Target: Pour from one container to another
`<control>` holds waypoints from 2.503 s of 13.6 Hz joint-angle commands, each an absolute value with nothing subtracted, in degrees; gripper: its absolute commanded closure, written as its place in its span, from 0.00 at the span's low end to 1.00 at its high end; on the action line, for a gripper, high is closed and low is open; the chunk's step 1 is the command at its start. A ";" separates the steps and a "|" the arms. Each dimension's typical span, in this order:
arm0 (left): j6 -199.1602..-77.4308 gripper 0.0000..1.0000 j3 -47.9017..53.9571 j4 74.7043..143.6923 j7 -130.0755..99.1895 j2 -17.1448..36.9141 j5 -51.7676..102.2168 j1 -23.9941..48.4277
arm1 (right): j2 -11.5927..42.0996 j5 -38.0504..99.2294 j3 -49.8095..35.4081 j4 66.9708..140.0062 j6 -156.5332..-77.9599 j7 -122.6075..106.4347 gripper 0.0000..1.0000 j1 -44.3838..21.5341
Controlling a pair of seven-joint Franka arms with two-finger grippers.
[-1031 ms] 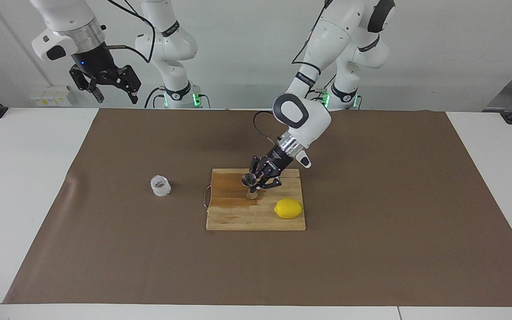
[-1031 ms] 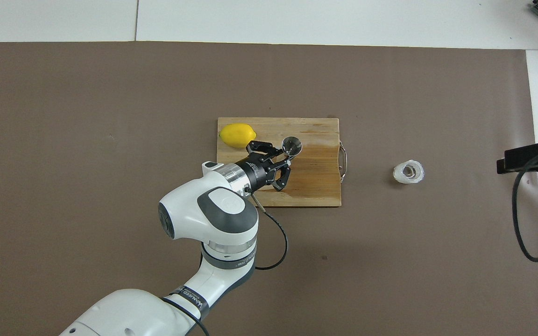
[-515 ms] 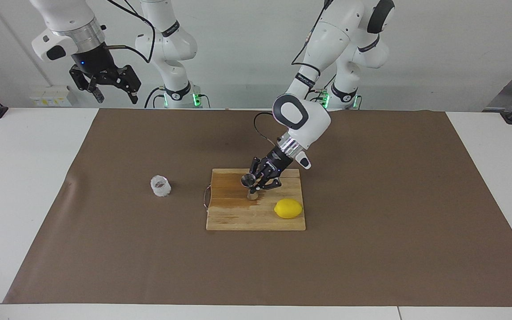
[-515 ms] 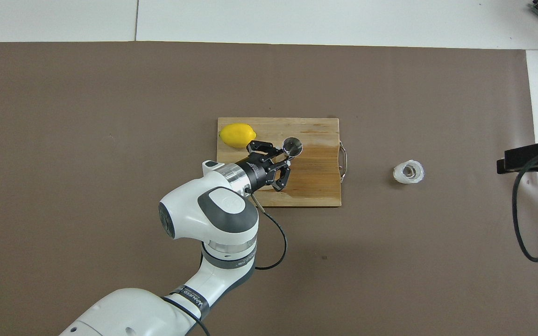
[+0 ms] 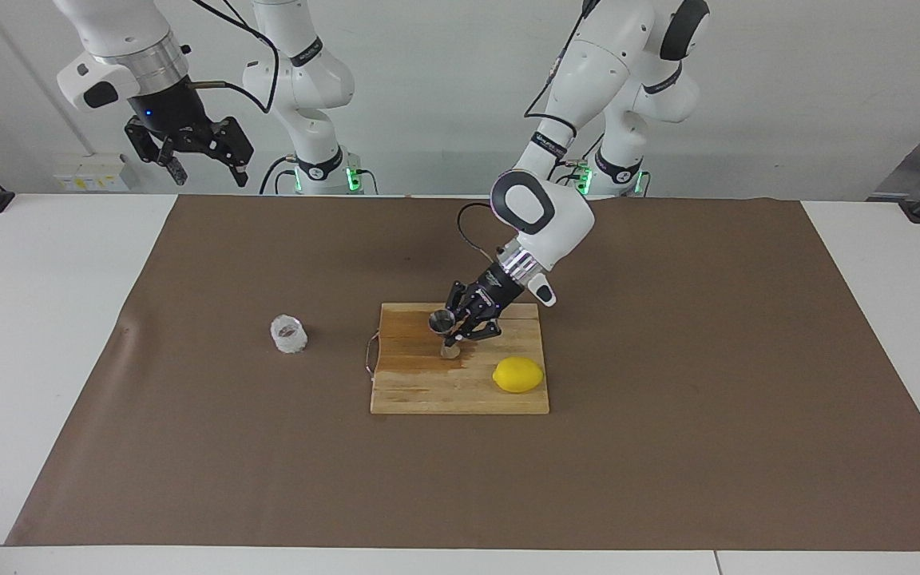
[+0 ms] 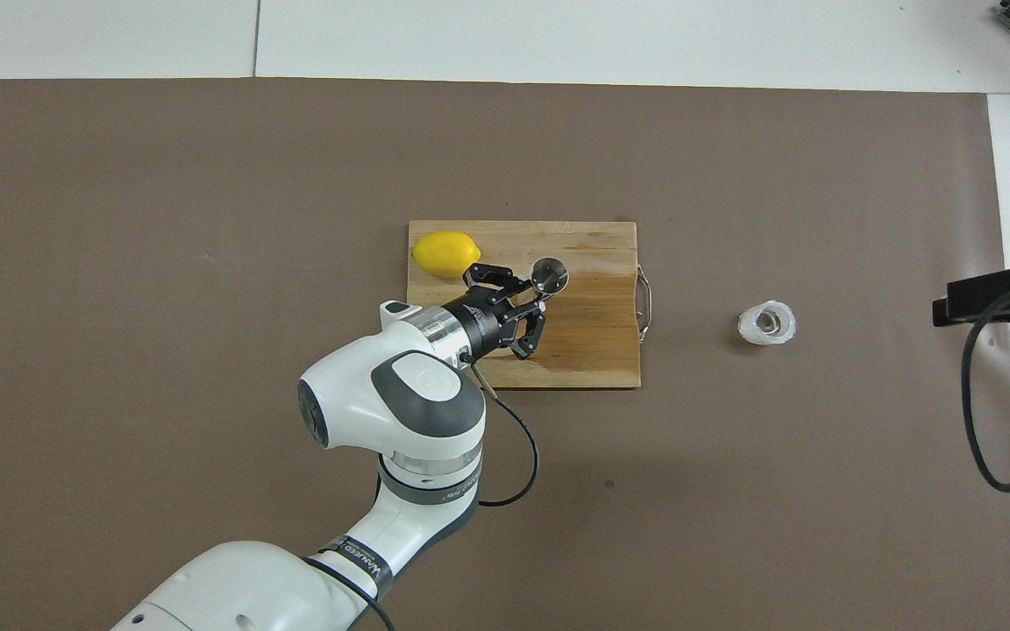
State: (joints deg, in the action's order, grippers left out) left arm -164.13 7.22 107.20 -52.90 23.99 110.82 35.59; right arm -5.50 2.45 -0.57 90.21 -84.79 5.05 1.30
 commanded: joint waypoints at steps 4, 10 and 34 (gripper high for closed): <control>-158.04 1.00 7.12 109.77 -37.57 23.47 121.53 33.58 | -6.50 3.52 -0.79 91.14 -84.73 3.60 0.00 2.11; -157.59 1.00 7.12 110.30 -35.42 23.12 124.45 33.58 | -6.50 3.52 -0.79 91.14 -84.73 3.60 0.00 2.11; -163.48 0.00 6.33 112.06 -33.93 19.69 103.48 32.08 | -10.19 5.09 -0.53 98.86 -86.64 -43.97 0.00 6.75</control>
